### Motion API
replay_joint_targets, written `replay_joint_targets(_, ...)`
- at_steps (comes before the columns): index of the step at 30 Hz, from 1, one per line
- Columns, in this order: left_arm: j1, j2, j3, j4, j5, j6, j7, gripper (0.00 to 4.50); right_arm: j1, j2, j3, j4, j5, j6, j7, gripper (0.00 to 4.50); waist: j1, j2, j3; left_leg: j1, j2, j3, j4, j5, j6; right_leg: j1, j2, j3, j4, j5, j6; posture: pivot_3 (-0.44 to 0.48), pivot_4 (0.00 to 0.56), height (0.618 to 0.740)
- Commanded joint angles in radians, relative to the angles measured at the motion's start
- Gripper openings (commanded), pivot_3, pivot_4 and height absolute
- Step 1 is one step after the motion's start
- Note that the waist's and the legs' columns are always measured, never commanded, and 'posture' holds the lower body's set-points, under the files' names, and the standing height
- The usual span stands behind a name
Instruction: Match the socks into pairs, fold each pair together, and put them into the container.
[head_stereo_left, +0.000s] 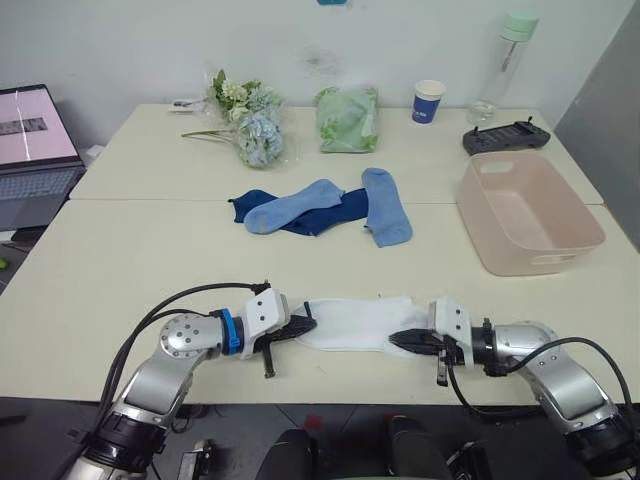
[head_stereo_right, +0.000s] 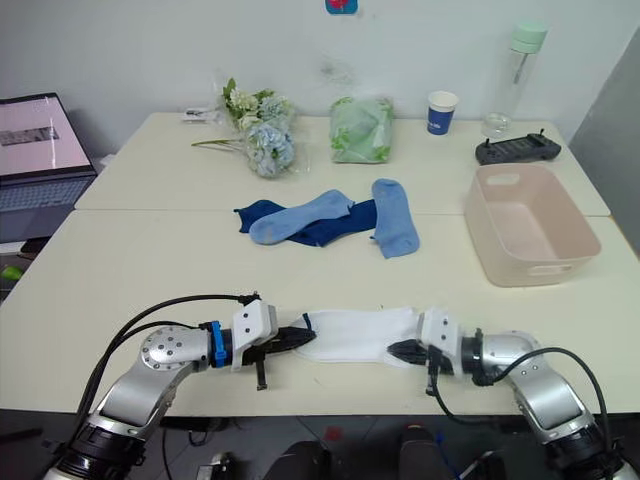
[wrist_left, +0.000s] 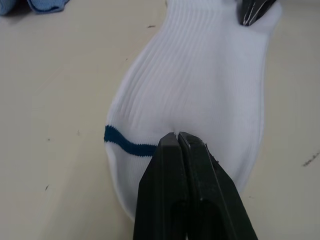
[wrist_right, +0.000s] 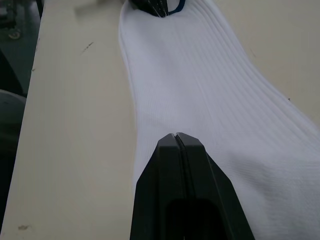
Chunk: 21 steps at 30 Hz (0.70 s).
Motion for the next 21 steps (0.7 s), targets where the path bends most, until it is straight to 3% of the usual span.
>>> replay_joint_targets(1, 0.024, 0.037, -0.006, 0.022, 0.042, -0.042, 0.0, 0.02, 0.018, -0.042, -0.058, 0.001, 0.022, 0.016, 0.016, 0.0, 0.0, 0.0, 0.0, 0.0, 0.0, 0.0, 0.0, 0.0, 0.0, 0.0, 0.0, 0.0, 0.0, 0.0, 0.0, 0.0, 0.15, 0.74)
replay_joint_targets(5, 0.025, 0.007, 0.036, 0.013, -0.02, -0.054, 0.021, 0.02, 0.014, -0.038, -0.131, -0.025, 0.117, 0.075, 0.009, 0.0, 0.0, 0.0, 0.0, 0.0, 0.0, 0.0, 0.0, 0.0, 0.0, 0.0, 0.0, 0.0, 0.0, 0.0, 0.0, 0.0, 0.15, 0.74)
replay_joint_targets(7, 0.032, -0.005, 0.051, -0.034, -0.048, -0.058, 0.031, 0.02, 0.007, -0.022, -0.203, -0.075, 0.232, 0.2, -0.022, 0.0, 0.0, 0.0, 0.0, 0.0, 0.0, 0.0, 0.0, 0.0, 0.0, 0.0, 0.0, 0.0, 0.0, 0.0, 0.0, 0.0, 0.15, 0.74)
replay_joint_targets(10, 0.05, -0.009, 0.077, -0.086, -0.073, -0.055, 0.044, 0.0, 0.008, -0.011, -0.286, -0.122, 0.33, 0.333, -0.083, 0.59, 0.001, 0.0, 0.0, 0.0, 0.001, 0.0, 0.0, 0.0, 0.0, 0.0, 0.0, 0.0, 0.0, 0.0, 0.0, 0.0, 0.15, 0.74)
replay_joint_targets(16, 0.096, 0.0, 0.121, -0.149, -0.102, -0.03, 0.07, 0.0, 0.031, -0.017, -0.349, -0.136, 0.356, 0.42, -0.161, 2.69, 0.003, 0.0, 0.0, -0.001, 0.001, 0.0, 0.0, 0.0, 0.0, 0.0, 0.0, 0.0, 0.0, 0.0, 0.0, 0.0, 0.15, 0.74)
replay_joint_targets(21, 0.13, -0.002, 0.118, -0.151, -0.07, -0.053, 0.1, 0.0, 0.044, -0.048, -0.255, -0.119, 0.301, 0.467, -0.15, 4.43, 0.001, 0.0, 0.0, 0.0, 0.001, 0.0, 0.0, 0.0, 0.0, 0.0, 0.0, 0.0, 0.0, 0.0, 0.0, 0.0, 0.15, 0.74)
